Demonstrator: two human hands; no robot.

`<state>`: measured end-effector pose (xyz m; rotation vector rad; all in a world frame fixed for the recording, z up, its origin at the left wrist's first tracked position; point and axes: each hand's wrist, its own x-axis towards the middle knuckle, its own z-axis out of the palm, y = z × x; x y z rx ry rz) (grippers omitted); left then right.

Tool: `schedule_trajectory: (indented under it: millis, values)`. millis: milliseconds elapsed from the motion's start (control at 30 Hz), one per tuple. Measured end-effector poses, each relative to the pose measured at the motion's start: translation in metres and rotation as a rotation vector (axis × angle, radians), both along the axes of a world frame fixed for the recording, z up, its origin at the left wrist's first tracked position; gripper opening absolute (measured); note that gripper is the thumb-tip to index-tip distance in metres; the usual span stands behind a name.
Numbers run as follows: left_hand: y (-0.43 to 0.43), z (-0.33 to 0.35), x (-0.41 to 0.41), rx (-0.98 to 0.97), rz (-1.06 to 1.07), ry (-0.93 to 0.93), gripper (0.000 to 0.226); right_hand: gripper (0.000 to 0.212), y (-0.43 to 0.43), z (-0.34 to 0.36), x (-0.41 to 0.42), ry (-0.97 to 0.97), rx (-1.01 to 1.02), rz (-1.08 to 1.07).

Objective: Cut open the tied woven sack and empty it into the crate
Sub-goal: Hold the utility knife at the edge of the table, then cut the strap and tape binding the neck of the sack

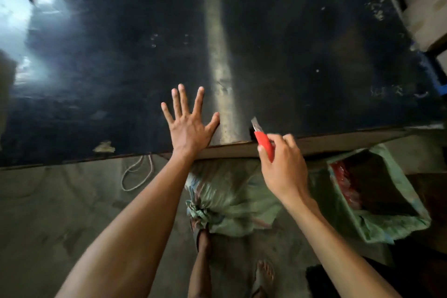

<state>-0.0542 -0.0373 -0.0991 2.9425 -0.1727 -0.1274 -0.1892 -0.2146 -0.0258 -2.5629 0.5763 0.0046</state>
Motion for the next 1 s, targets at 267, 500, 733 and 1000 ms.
schedule_trajectory:
  millis: [267, 500, 733, 1000]
  values:
    - [-0.035, -0.021, -0.102, -0.222, 0.176, -0.187, 0.061, 0.030, -0.014, -0.049, -0.112, -0.053, 0.086, 0.095]
    - [-0.020, -0.155, -0.312, -0.410, 0.267, 0.209, 0.071, 0.027, -0.008, -0.186, -0.216, 0.183, 0.202, 0.087]
    - [0.036, -0.316, -0.440, -0.218, 0.362, 0.695, 0.066, 0.029, 0.017, -0.350, -0.287, 0.434, 0.247, 0.156]
    - [0.126, -0.478, -0.394, 0.024, 0.231, 0.681, 0.073, 0.034, 0.028, -0.480, -0.274, 0.426, 0.172, 0.515]
